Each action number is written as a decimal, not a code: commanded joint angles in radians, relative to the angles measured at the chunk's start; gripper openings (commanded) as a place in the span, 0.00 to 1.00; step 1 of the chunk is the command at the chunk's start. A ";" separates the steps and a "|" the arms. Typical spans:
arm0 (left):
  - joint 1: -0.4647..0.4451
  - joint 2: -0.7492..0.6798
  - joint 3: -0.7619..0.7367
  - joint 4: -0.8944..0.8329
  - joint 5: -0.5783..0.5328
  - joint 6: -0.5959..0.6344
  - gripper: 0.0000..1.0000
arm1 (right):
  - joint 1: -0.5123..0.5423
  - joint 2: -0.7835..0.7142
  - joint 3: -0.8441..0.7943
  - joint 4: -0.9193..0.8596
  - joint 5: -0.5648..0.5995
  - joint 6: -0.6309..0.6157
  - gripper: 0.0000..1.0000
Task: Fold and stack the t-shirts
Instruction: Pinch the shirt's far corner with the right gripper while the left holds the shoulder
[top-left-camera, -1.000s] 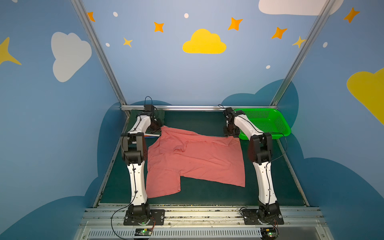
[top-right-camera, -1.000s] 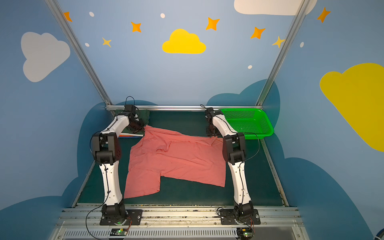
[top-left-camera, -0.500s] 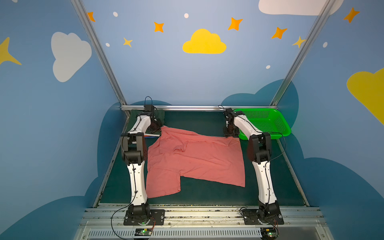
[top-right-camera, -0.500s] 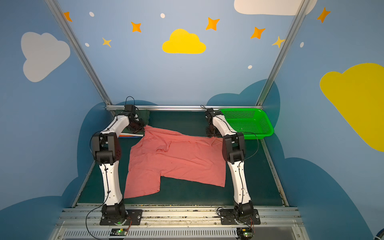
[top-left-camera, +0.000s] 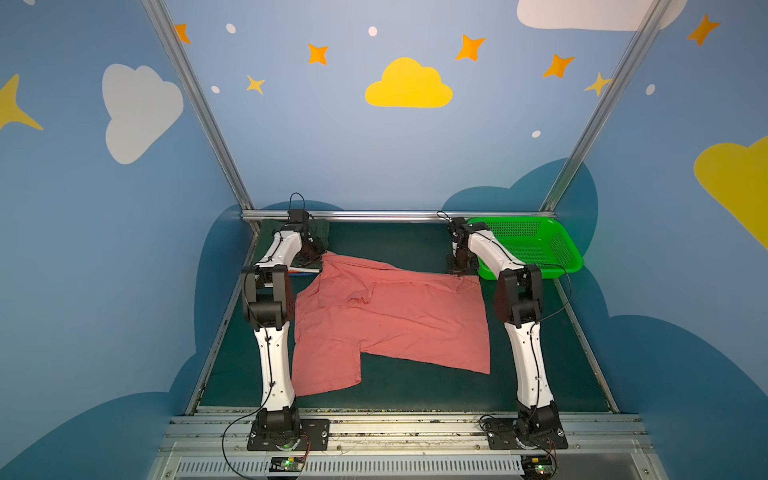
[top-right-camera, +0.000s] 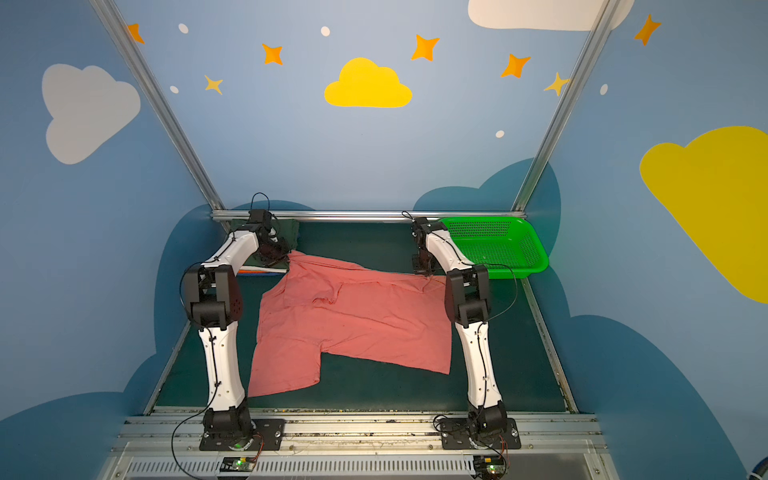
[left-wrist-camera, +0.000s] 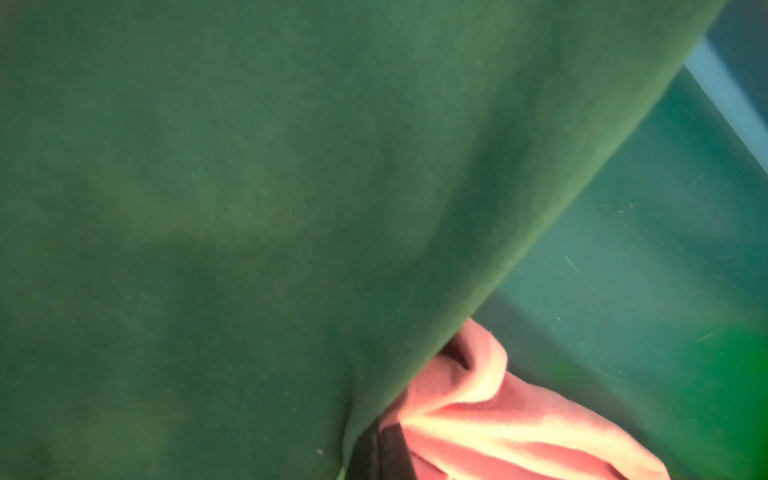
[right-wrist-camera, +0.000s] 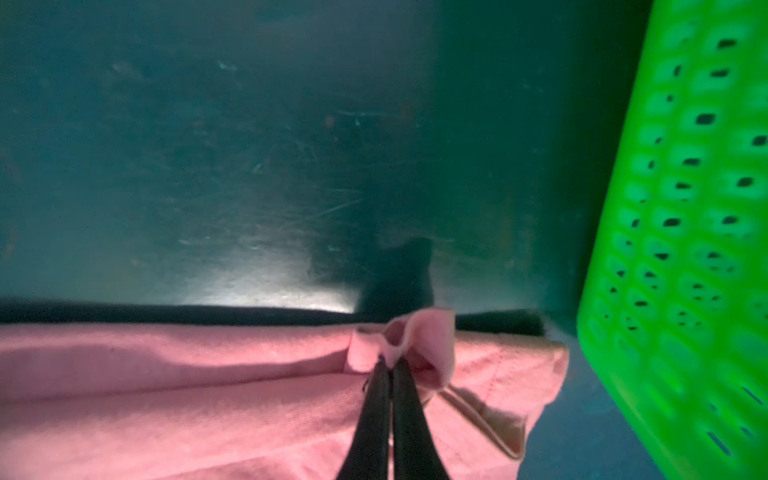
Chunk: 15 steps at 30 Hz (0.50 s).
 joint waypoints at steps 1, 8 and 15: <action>0.017 -0.049 0.013 -0.034 -0.039 0.009 0.05 | 0.004 -0.115 -0.018 -0.019 0.047 0.004 0.00; 0.017 -0.054 0.001 -0.027 -0.035 0.009 0.05 | 0.042 -0.260 -0.187 0.035 0.107 0.027 0.00; 0.017 -0.071 -0.033 -0.010 -0.037 0.011 0.05 | 0.088 -0.370 -0.391 0.057 0.146 0.060 0.00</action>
